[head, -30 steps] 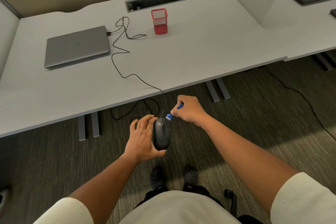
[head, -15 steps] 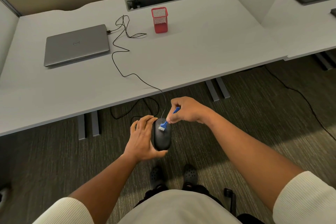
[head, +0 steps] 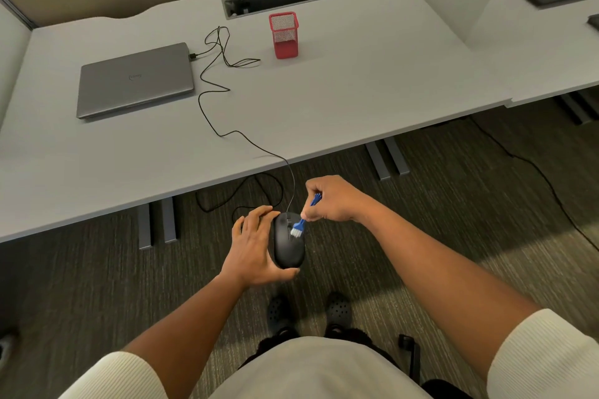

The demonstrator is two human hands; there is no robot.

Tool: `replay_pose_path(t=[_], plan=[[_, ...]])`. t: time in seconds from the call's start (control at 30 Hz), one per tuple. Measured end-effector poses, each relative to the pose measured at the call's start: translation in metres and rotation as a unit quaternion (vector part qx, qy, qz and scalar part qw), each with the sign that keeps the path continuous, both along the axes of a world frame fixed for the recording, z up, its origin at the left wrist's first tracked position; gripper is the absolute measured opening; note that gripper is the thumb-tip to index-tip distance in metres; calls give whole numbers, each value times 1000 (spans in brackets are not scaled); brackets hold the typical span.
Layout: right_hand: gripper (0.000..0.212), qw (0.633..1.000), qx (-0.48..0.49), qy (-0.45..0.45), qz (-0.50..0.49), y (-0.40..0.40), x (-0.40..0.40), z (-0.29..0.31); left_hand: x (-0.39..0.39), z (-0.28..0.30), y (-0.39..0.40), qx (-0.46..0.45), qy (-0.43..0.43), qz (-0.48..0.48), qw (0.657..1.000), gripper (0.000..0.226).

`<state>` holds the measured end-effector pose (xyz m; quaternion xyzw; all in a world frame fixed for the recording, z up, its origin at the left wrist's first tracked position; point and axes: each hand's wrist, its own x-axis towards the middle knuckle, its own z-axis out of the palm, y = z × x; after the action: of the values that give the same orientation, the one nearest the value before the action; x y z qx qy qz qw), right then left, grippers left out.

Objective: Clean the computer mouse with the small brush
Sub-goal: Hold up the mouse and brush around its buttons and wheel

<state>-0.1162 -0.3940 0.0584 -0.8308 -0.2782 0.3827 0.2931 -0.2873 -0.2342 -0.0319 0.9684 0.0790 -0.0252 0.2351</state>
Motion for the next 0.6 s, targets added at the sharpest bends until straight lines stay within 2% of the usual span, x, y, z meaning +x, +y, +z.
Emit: replay_pose_path(t=[0.1,0.17,0.27,0.33,0.5,0.6], plan=[[29,997,-3,-65,-40,-1,-1,-4,2,-1,-1,-11,14,2,1000,116],[28,999,-9,-29,-23,-3,-1,-3,4,-3,-1,-20,30,9,999,117],[27,997,-8,72,23,-6,-6,-1,7,-7,-3,-19,58,3,998,120],[26,993,9,115,7,-7,-10,-3,8,-10,-5,-23,67,7,997,120],[26,999,-24,-6,-39,-6,-13,-6,12,-14,-6,-9,86,10,996,122],[28,999,-28,-2,-19,-4,-15,-4,14,-15,-6,5,99,14,995,124]])
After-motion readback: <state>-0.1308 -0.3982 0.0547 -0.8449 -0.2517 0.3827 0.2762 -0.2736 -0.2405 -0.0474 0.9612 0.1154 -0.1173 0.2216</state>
